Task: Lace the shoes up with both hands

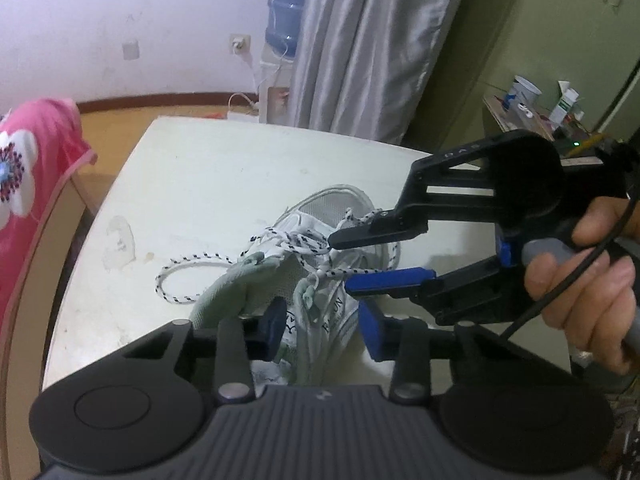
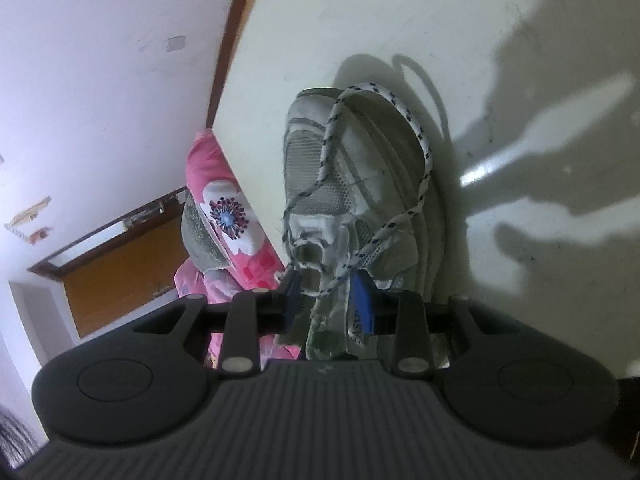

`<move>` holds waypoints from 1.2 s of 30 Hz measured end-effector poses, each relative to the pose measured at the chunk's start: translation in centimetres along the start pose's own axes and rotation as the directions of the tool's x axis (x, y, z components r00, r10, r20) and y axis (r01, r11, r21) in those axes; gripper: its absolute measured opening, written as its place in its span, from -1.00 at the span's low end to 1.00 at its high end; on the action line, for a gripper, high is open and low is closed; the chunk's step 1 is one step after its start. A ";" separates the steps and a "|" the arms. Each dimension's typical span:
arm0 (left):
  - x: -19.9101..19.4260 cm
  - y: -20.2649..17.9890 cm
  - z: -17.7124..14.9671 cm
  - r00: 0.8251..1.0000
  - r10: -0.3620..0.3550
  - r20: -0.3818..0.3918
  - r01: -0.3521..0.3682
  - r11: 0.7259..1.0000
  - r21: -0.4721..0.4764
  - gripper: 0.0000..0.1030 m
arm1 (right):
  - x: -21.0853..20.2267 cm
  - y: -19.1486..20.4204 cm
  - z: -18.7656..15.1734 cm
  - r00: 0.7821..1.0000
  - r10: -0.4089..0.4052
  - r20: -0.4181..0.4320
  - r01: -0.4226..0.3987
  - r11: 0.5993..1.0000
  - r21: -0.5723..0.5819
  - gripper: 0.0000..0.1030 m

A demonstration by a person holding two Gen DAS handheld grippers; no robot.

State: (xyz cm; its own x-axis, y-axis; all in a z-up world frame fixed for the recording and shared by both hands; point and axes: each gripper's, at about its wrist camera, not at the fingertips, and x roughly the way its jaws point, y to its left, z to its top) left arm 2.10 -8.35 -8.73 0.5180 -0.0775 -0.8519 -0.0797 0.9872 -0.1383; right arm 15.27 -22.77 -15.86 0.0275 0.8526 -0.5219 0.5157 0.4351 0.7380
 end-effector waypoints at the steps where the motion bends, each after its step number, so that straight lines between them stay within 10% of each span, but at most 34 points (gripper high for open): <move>1: 0.2 -0.1 0.0 1.000 -0.002 0.001 0.002 1.000 0.003 -0.36 | 0.1 0.1 0.0 1.000 -0.004 0.002 0.004 1.000 0.005 -0.46; 11: 0.2 -0.2 -0.4 0.999 -0.009 0.034 0.008 0.999 0.045 -0.54 | 0.8 0.1 0.0 0.999 -0.045 0.006 0.045 0.998 0.043 -0.82; 36: -0.1 -1.2 -1.4 0.997 -0.009 0.082 -0.005 0.987 0.164 -0.54 | 2.6 1.2 -0.9 1.000 0.006 -0.003 -0.006 0.996 0.087 -0.96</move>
State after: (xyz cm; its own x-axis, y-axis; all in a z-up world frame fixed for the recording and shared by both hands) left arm 0.96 -9.75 -9.19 0.5865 -0.0745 -0.8065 0.0583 0.9971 -0.0498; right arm 15.20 -19.74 -15.97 0.0285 0.8561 -0.5161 0.5883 0.4031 0.7010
